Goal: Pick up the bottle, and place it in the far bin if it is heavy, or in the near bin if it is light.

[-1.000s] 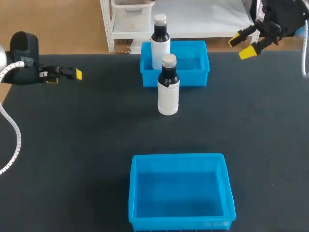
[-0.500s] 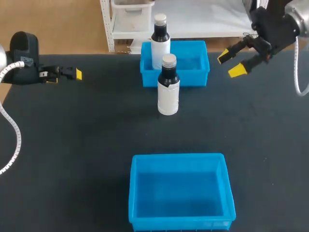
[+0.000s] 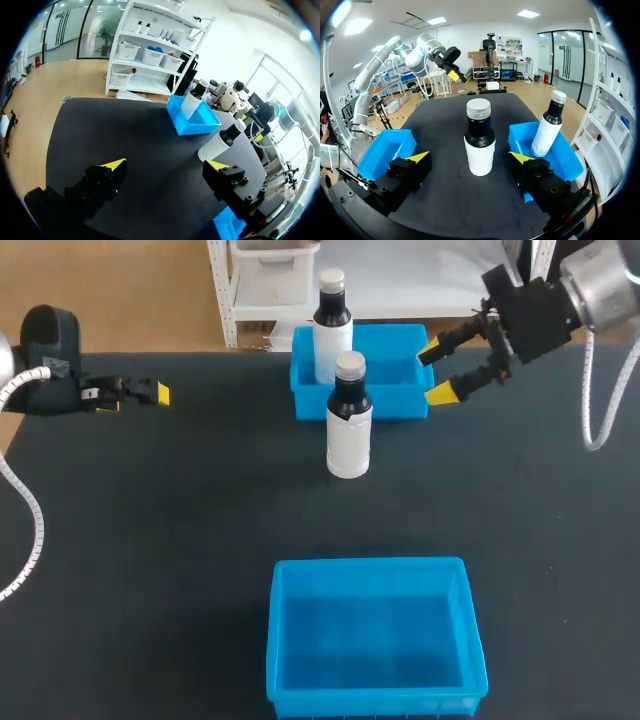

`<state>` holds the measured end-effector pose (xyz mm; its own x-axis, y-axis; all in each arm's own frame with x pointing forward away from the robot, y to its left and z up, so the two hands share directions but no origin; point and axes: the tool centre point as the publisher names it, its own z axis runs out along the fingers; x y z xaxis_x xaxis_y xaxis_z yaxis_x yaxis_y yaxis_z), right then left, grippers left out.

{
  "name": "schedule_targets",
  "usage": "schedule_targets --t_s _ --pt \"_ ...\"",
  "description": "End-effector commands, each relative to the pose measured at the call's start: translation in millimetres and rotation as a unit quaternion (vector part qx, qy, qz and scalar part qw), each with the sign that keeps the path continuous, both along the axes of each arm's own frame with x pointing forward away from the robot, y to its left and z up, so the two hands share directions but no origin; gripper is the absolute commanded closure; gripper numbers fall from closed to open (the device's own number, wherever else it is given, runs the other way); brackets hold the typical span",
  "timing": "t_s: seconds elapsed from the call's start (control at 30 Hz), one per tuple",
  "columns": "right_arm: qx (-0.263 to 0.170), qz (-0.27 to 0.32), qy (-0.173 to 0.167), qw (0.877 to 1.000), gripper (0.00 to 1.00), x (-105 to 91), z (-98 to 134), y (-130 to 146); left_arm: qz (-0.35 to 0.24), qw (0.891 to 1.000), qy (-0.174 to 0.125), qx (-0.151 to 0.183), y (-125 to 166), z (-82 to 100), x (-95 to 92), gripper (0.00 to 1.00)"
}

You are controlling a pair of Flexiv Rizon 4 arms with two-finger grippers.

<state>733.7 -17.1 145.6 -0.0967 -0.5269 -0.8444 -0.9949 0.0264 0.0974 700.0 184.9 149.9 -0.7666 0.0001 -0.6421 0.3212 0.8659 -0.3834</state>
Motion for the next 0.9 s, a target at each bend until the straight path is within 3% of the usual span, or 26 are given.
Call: schedule_targets --t_s 0.03,0.57,0.9 --pt "0.008 0.008 0.001 1.000 0.00 4.1 -4 17 0.000 1.000 0.000 0.000 0 0.0 0.0 0.00" --pt "0.012 0.034 0.034 0.999 0.00 13.8 -23 60 0.000 1.000 0.000 0.000 0 0.0 0.0 0.00" --pt "0.002 0.033 0.027 0.999 0.00 15.2 -23 79 0.000 1.000 0.000 0.000 0 0.0 0.0 0.00"
